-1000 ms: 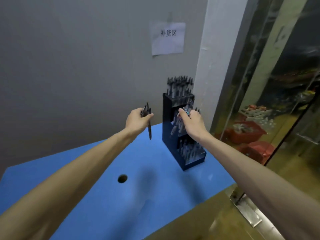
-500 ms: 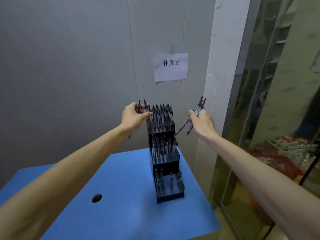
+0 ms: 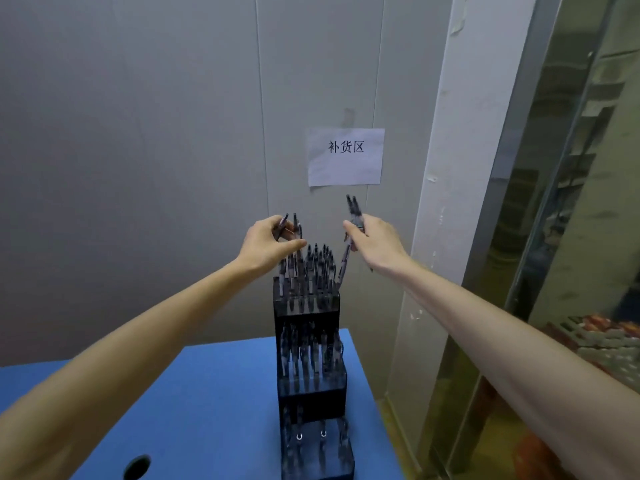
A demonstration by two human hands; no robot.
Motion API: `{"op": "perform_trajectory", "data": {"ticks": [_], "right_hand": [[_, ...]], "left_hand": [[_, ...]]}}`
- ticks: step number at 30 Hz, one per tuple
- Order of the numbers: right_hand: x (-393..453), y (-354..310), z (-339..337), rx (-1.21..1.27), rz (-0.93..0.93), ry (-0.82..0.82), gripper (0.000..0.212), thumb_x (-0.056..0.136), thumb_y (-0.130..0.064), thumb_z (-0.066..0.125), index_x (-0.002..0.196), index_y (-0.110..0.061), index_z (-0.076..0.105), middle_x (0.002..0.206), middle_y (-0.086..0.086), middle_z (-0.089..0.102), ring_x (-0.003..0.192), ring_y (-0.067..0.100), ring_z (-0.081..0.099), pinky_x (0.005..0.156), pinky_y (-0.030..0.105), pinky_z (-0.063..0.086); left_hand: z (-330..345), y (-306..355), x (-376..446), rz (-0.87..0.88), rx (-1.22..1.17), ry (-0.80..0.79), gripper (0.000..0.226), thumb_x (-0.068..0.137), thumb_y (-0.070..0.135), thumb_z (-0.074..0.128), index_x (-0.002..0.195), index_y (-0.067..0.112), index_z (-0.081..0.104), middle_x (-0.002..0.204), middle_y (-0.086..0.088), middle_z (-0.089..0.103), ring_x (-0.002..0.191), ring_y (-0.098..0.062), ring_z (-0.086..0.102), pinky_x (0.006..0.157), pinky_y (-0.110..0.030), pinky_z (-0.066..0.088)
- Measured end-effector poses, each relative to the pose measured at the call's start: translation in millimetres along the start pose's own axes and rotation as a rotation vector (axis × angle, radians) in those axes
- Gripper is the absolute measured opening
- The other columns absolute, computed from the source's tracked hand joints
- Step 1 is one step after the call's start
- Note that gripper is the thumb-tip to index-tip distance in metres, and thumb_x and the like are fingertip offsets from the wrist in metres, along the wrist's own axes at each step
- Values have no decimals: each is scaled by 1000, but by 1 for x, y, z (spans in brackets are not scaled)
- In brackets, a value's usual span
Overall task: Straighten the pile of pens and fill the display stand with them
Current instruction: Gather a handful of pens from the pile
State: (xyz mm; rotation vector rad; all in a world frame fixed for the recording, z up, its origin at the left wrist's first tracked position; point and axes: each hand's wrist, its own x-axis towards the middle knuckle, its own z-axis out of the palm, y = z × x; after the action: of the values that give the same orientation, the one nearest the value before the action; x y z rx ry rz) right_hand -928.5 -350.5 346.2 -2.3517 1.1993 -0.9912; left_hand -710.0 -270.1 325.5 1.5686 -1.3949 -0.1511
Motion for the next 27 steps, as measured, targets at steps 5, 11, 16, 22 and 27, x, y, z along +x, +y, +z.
{"op": "perform_trajectory", "data": {"ticks": [5,11,16,22,27], "right_hand": [[27,8,34,52,-67,-93,40,106,-47,41,89,-14,54,83,5,67,81,27,66,77,44,54],[49,30,51,53,-263,-86,36,102,-48,51,96,-13,55,77,5,64,72,27,61,66,41,49],[67,48,54,166,-368,-53,31,96,-49,63,86,-20,61,70,-5,62,67,19,60,62,35,47],[75,54,61,290,-466,-105,21,90,-44,72,88,-23,70,76,-8,68,74,18,63,66,37,53],[76,58,65,320,-554,-123,30,85,-44,79,105,-22,71,95,-10,75,86,15,70,75,37,58]], "left_hand": [[15,-17,6,7,24,38,31,81,29,87,102,17,66,83,9,72,77,-2,67,73,-28,56],[19,-21,7,33,67,50,28,81,31,87,90,20,64,80,10,72,67,-4,63,65,-23,49],[26,-7,3,68,145,48,25,84,31,85,91,18,65,82,9,72,52,-2,47,54,-18,39],[28,4,1,45,227,101,27,82,36,86,90,19,66,82,9,71,52,-6,45,54,-25,40],[28,3,-10,20,261,144,25,82,35,86,87,21,66,75,14,67,51,-5,47,53,-22,39]]}}
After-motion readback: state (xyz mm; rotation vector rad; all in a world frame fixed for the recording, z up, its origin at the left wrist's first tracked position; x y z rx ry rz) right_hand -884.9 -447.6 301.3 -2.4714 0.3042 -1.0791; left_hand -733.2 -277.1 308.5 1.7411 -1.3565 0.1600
